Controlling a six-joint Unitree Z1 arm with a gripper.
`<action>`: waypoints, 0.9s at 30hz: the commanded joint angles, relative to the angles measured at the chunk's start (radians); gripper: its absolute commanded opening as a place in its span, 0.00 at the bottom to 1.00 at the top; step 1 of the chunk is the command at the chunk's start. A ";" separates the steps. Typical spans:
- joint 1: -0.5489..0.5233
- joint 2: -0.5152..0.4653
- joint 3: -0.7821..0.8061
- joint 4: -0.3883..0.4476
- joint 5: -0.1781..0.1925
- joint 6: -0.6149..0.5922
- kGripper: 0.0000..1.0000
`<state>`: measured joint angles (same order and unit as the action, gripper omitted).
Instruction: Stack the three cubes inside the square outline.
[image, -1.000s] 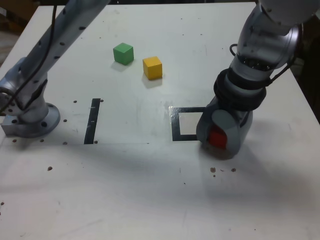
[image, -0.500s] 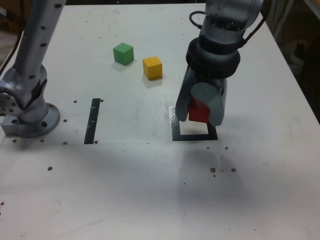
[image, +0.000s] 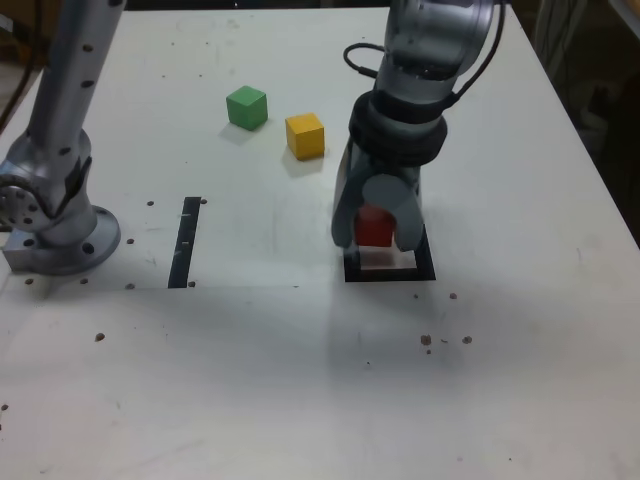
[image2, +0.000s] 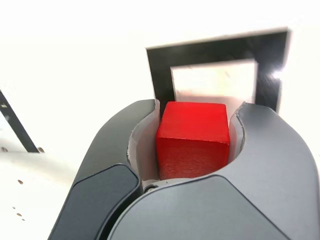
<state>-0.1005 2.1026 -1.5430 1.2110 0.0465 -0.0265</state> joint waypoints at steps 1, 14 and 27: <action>0.006 -0.004 0.014 -0.020 -0.008 0.009 0.24; 0.008 0.020 0.008 -0.053 -0.026 0.030 0.29; 0.006 0.018 -0.002 -0.033 -0.039 0.055 0.90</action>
<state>-0.0935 2.1428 -1.5454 1.1660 0.0005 0.0308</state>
